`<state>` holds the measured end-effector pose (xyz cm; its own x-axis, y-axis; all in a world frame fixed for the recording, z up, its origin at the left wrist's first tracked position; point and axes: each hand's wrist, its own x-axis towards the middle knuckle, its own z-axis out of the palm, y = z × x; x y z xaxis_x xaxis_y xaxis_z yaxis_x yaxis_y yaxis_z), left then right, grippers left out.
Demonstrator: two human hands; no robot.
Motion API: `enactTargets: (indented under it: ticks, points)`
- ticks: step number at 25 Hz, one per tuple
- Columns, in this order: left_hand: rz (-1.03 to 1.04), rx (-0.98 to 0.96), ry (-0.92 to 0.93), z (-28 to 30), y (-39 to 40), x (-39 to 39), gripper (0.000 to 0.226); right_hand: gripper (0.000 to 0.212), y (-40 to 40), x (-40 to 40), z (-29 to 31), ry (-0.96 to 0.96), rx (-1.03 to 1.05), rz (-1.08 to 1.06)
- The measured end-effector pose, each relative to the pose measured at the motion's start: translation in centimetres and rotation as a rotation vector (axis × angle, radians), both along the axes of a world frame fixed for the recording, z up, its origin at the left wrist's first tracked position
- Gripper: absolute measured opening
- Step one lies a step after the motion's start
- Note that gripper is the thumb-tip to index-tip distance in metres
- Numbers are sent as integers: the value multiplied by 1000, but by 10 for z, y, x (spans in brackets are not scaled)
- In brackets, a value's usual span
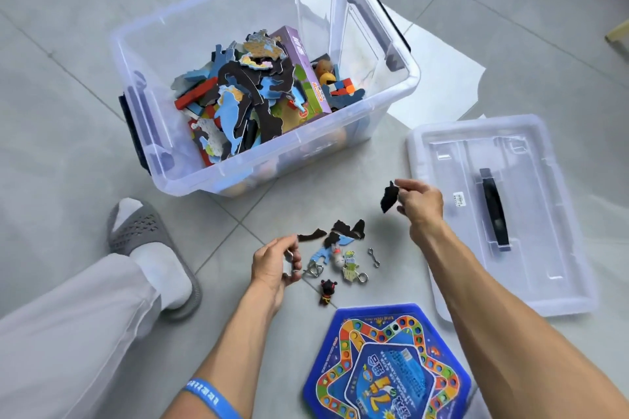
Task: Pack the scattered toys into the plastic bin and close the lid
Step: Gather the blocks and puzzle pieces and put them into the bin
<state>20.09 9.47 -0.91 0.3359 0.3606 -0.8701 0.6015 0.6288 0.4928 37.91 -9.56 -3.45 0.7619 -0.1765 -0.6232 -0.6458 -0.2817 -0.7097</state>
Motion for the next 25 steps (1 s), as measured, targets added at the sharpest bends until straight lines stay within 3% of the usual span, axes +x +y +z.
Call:
enactTargets:
  ticks: [2,4,8,11,13,15,17,22,25]
  points:
    - [-86,-34,34,2,-11,-9,9,38,1,-34,15,261,469,-140]
    - [-185,-64,48,0,-21,-12,14,36,-2,-63,21,387,774,-251]
    - [-303,86,92,-11,-31,-12,9,20,-10,-96,14,400,939,-473]
    - [-453,290,144,-27,-36,-4,9,12,-8,-101,3,410,967,-481]
    - [-634,446,152,-34,-40,3,21,19,-2,-97,-4,472,777,-374]
    - [-826,641,179,-41,-48,11,36,23,1,-98,-16,389,287,-79]
    - [-917,776,196,-48,-58,19,45,22,2,-112,-24,170,-143,184]
    - [-895,806,188,-60,-65,34,28,16,13,-168,-32,-80,-445,647]
    - [-800,810,131,-58,-60,31,22,13,23,-175,-36,-97,-489,636]
